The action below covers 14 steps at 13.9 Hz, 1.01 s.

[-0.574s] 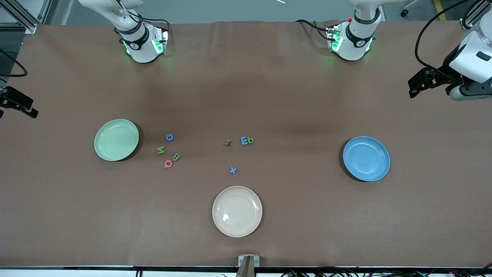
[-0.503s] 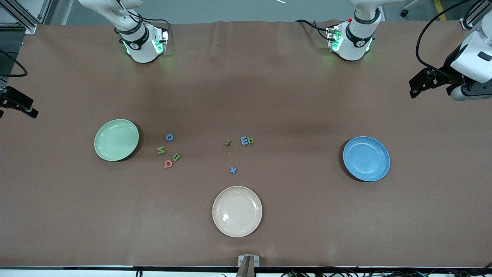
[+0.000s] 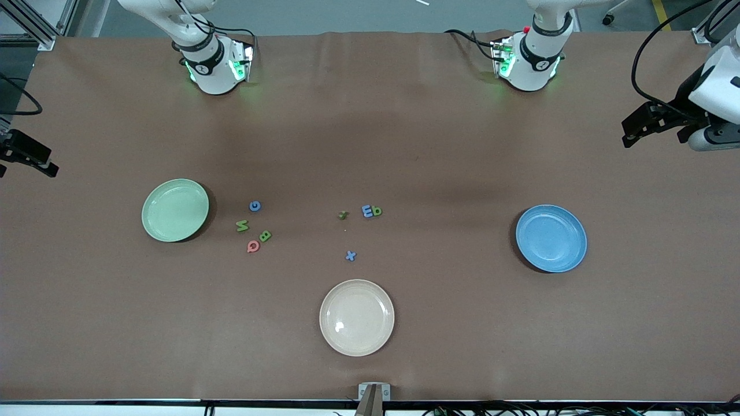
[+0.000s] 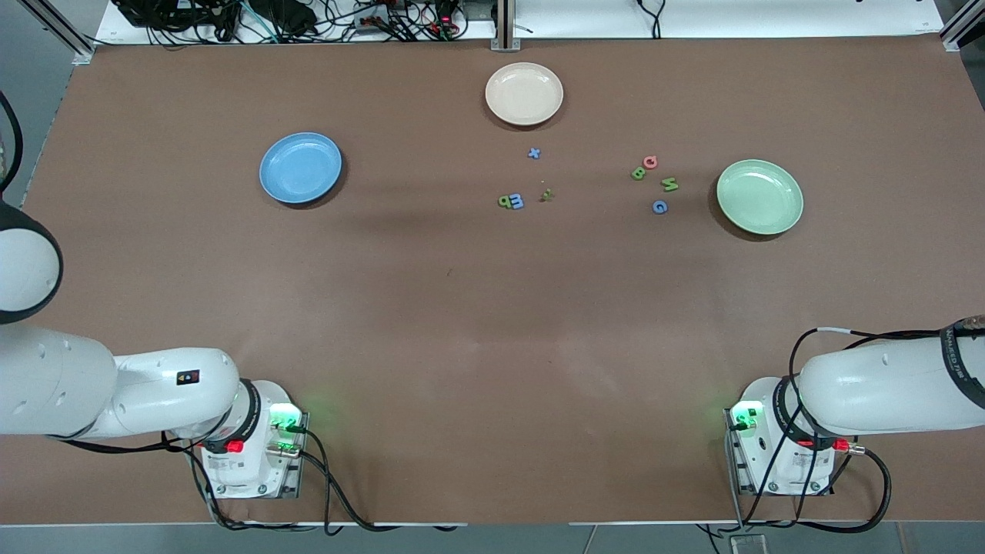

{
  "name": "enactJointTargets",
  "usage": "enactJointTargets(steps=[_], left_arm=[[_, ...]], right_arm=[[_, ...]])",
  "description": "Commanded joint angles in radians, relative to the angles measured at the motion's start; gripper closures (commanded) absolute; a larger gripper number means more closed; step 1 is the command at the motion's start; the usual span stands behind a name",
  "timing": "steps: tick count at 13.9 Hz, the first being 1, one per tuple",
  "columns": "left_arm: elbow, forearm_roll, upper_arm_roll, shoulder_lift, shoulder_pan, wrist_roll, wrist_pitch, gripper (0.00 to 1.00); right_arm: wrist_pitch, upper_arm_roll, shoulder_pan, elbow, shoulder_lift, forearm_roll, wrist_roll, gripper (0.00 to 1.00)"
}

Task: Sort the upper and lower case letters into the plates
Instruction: 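Move the right gripper toward the letters while the left gripper moves out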

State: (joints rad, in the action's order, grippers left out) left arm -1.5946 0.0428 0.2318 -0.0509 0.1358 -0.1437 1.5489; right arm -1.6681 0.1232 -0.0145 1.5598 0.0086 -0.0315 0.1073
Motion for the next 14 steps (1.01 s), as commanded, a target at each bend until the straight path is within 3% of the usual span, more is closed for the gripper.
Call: enactJointTargets(steps=[1,5,7,14], left_arm=[[0.044,-0.015,0.015,0.089,-0.012,0.006,-0.02,0.0],[0.041,-0.017,0.075,0.21,-0.077,-0.065,0.058,0.0],[0.041,-0.015,0.076,0.273,-0.152,-0.187,0.12,0.0],[0.051,-0.001,0.075,0.537,-0.438,-0.692,0.404,0.0]], right_arm=[[-0.004,-0.005,-0.031,0.019,-0.027,0.01,-0.012,0.0],[0.002,-0.005,-0.074,0.019,-0.007,0.013,0.005,0.0],[0.001,-0.005,-0.111,0.017,0.016,0.013,0.006,0.0],[-0.162,-0.007,-0.206,0.029,0.272,-0.002,-0.062,0.0]])
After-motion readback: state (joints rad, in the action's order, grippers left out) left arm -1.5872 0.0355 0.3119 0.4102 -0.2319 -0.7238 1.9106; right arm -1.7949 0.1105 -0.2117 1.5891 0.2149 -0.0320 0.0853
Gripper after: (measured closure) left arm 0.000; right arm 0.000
